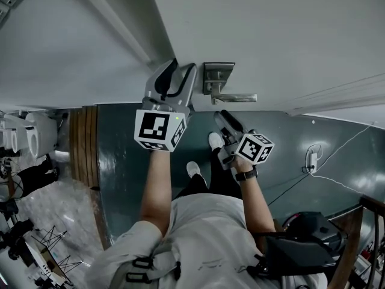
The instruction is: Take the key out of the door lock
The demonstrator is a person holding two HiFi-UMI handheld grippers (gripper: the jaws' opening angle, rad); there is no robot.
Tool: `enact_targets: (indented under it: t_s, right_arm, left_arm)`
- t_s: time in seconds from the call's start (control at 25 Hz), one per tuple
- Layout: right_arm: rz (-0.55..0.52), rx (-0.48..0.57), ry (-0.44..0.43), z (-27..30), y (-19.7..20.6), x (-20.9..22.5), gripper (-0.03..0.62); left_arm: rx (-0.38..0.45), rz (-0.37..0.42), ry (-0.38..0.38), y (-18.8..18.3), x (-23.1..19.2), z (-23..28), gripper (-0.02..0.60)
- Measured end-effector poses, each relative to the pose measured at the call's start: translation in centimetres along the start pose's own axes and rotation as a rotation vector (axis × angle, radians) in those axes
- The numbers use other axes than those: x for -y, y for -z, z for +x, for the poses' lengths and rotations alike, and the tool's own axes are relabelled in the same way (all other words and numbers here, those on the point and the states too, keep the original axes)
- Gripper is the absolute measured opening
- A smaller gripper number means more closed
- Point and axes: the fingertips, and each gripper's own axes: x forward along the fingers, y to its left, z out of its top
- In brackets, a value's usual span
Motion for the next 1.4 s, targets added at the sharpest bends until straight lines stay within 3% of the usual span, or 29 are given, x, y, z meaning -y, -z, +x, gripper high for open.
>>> enact_targets:
  t_s: [0.04,0.2,0.4,0.6,0.8,1.04,1.24,1.4]
  right_arm:
    - [0.063,0.007,-0.042,0.4,0.3,0.1,0.194]
    - [0.222,0.088,-0.155,2.0,-0.5,1.0,0.218]
    - [0.494,0.214,-0.208,3.7,-1.3,3.4,0.193]
    - [0.521,0.218,-0.181,5.3,-1.1,3.5,0.14]
    - [0.573,0.253,-0.194,5.5,-1.8,2.6,0.031]
    - [0.671,0.3,-0.232,5.2,-1.6,2.5,0.03]
    - [0.725,0.307,-0.227,-0.7,4.0,2.4,0.029]
    - [0.601,0.296,-0.18,-4.8,4.4,2.2,0.029]
  left_arm:
    - [0.0,-0.001,0.002,0.0,0.0,0.0,0.163]
    - [-0.003,-0.003,0.003,0.0,0.0,0.1,0.163]
    - [-0.009,-0.017,-0.008,0.0,0.1,0.0,0.163]
    - [-0.011,-0.044,-0.019,0.2,0.0,0.0,0.163]
    - [-0.011,-0.071,-0.042,0.3,-0.1,0.0,0.16]
    - [-0.025,-0.072,-0.064,0.6,-0.2,0.2,0.163]
    - [-0.015,-0.061,-0.067,0.4,-0.1,0.2,0.164]
    - [-0.023,-0.096,-0.086,0.9,-0.6,-0.5,0.129]
